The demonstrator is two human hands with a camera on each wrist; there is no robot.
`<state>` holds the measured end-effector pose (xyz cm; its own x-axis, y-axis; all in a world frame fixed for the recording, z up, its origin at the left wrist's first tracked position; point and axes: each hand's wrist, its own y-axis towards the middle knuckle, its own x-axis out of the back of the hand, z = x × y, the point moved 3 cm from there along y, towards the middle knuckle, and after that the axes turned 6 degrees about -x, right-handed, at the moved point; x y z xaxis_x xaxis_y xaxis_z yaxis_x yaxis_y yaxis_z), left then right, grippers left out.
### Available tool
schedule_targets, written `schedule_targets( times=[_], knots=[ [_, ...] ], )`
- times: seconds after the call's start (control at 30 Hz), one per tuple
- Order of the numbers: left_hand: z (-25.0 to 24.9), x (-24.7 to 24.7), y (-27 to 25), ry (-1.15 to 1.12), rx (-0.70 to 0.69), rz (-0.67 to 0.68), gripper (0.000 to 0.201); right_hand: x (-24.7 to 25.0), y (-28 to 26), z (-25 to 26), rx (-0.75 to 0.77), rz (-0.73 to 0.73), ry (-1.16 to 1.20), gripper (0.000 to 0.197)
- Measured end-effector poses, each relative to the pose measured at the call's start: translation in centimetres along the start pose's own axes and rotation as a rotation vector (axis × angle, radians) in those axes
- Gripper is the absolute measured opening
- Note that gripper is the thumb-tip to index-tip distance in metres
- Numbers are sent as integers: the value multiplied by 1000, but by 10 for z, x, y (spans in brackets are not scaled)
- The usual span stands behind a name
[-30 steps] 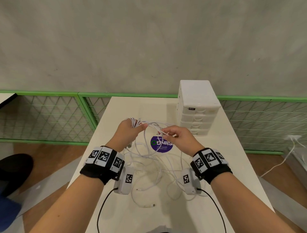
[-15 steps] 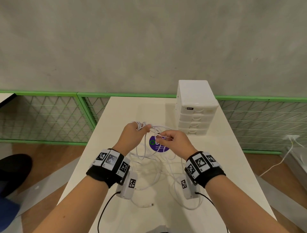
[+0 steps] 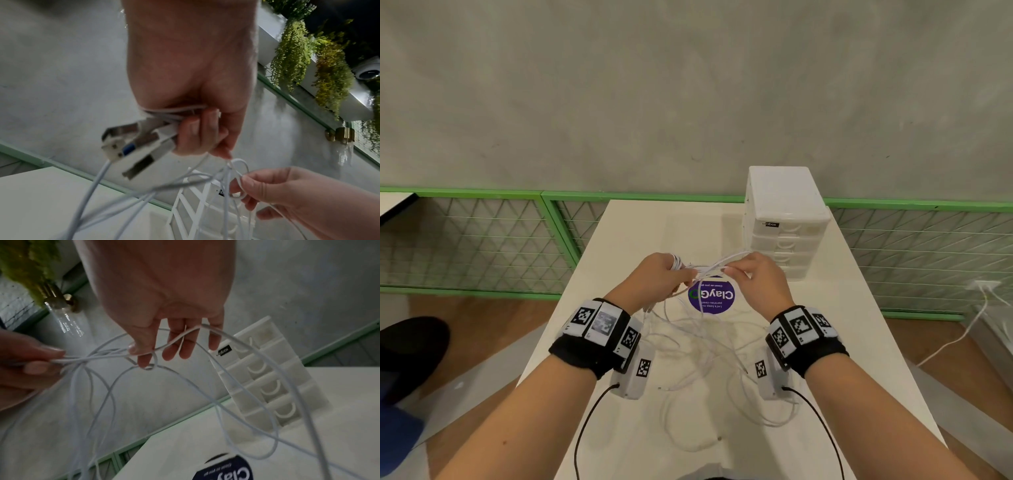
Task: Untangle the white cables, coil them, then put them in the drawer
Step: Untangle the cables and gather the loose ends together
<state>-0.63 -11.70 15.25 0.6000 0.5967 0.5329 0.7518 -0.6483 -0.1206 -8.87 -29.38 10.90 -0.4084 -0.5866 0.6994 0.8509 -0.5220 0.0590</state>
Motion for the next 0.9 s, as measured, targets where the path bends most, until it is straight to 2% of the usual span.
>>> schedule_targets(
  times=[0.1,0.2,0.27,0.33,0.37,0.43,0.53,0.6,0.67,0.73,0.83,0.9],
  knots=[
    [-4,3,-3,-45,55,140,21,4,1,7,123,-80,-130,20],
    [-10,8,-5,-39,80,169,15,5,-2,12,186,-114,-183,23],
    [-11,10,-3,-25,88,179,32,6,-5,11,178,-162,-128,18],
    [-10,9,-4,-36,87,252,39,6,-8,12,167,-231,-18,6],
    [-10,8,-6,-47,84,289,39,6,-8,13,196,-264,10,4],
    [-11,7,-7,-100,69,314,29,2,-10,17,302,-310,-12,11],
    [-13,7,-6,-252,62,270,16,-4,-12,19,407,-265,-12,19],
    [-15,7,-6,-306,58,256,16,-8,-14,19,402,-218,39,18],
    [-16,4,-4,-282,43,245,14,-12,-15,21,400,-193,20,14],
    [-14,2,-1,-216,0,166,23,-14,-12,25,409,-144,-21,15],
    [-12,0,4,-86,-100,0,27,-8,-10,28,231,52,206,20],
    [-9,-2,6,-43,-138,-52,32,-6,-10,28,175,85,261,21]
  ],
)
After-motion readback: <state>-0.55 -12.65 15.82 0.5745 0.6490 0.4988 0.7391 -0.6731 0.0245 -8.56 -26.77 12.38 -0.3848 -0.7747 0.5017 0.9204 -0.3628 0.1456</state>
